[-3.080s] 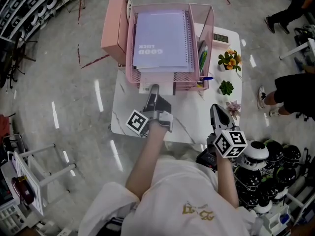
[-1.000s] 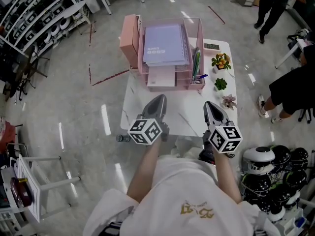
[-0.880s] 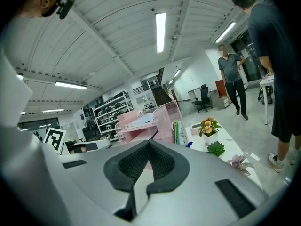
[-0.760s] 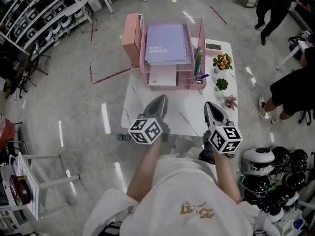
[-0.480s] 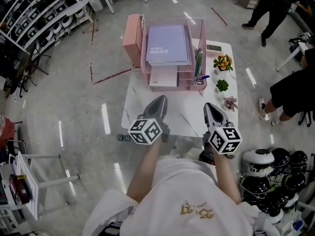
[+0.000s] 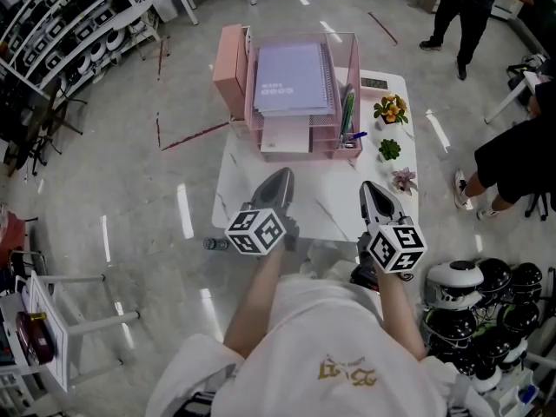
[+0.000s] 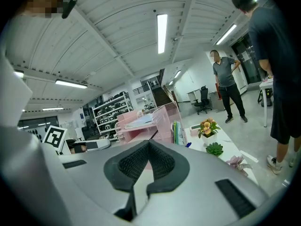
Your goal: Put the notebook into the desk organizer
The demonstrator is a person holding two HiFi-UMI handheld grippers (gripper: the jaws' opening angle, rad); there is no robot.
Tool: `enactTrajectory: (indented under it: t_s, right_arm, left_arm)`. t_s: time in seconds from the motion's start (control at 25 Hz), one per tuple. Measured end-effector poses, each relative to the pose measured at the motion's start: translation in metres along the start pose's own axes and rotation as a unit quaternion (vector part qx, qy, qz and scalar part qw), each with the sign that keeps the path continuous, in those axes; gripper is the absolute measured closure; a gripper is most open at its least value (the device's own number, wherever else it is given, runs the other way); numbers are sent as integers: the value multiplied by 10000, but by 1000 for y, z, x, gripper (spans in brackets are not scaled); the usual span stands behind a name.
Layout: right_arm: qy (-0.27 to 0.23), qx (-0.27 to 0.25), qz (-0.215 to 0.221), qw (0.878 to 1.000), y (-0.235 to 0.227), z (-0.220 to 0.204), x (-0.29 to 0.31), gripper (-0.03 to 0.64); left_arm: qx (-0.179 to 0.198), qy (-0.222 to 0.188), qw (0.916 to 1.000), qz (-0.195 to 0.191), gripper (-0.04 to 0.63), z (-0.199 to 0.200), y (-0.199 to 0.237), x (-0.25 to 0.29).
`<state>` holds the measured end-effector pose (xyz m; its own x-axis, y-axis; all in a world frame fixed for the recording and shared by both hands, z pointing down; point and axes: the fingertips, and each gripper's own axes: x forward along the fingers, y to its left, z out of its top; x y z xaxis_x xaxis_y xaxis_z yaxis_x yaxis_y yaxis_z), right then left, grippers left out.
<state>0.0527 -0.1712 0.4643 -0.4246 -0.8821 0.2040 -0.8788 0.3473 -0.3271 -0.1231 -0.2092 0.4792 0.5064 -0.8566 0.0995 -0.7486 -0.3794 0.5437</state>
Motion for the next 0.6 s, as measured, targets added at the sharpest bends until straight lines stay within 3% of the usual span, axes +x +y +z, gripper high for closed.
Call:
enactTrajectory:
  t_s: [0.6]
  right_arm:
    - [24, 5, -5, 10000, 4, -1, 5, 606]
  left_arm:
    - [-122, -31, 9999, 46, 577, 3, 10, -2]
